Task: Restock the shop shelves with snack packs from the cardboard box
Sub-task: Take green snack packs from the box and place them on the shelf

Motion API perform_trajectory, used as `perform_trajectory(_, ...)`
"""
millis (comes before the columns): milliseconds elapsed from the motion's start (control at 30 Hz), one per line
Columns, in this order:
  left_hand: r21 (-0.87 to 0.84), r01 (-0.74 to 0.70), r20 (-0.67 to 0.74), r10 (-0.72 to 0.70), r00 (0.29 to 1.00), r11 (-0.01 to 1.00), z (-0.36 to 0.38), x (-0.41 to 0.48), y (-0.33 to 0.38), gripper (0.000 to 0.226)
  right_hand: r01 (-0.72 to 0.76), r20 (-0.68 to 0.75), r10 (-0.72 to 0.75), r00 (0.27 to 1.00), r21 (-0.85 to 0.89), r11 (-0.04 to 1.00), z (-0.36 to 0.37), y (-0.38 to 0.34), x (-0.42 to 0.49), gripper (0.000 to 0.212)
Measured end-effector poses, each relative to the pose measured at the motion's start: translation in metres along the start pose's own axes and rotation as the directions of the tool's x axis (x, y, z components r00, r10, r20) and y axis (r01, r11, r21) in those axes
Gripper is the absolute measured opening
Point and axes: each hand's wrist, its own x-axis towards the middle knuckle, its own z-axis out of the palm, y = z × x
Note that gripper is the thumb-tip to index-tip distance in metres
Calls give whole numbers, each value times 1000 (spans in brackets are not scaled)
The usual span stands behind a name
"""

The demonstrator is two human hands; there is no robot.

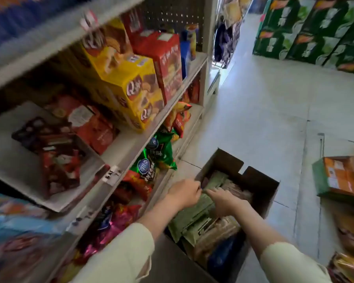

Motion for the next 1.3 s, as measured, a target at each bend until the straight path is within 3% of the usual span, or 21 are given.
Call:
perform_trajectory(133,-32,47,134,-42,990,998,48,33,-11,33,-7,72,8,997,-21,1000,26,25,46,93)
perform_trajectory(267,-49,61,268,-45,962,997,84,51,-19,50,87,90,-78,993,-92,992,38,36,69,101)
perform_trajectory(433,-175,110,400,-32,916,978,89,65,-16,75,159,-13,-159,987,-24,987,33,49,76,86)
perform_trajectory(533,-187,113,446,-18,895,976,89,72,-19,90,122,-48,-117,992,123,985,26,67,75,79)
perform_trajectory(633,-190,139,346,-66,936,972,97,77,-20,86,95,-92,-68,993,335,937,24,86,79,73)
perform_trajectory(733,-229,147,262,-85,961,962,103,84,-19,77,79,-103,-22,994,591,802,31,98,83,93)
perform_trajectory(800,-270,176,231,-114,966,947,106,87,-19,75,76,-121,42,992,818,570,37,98,81,95)
perform_trajectory(867,-338,235,225,-164,960,912,109,92,-20,77,52,-113,196,974,955,291,45,94,83,81)
perform_trajectory(933,-376,295,232,-219,948,878,112,96,-21,80,-2,4,401,916,1000,-4,54,89,90,68)
perform_trajectory(967,-370,322,239,-245,939,871,114,97,-21,82,-40,80,486,870,995,-91,59,87,96,65)
perform_trajectory(1067,-305,362,255,-291,922,881,118,98,-18,84,-204,202,596,777,977,-65,67,78,107,59)
perform_trajectory(1167,-299,392,287,-310,907,870,121,96,-16,85,-256,241,574,783,965,-56,69,76,111,44)
perform_trajectory(1300,-330,394,337,-283,898,858,124,93,-17,113,-374,314,550,774,928,-4,61,76,111,37)
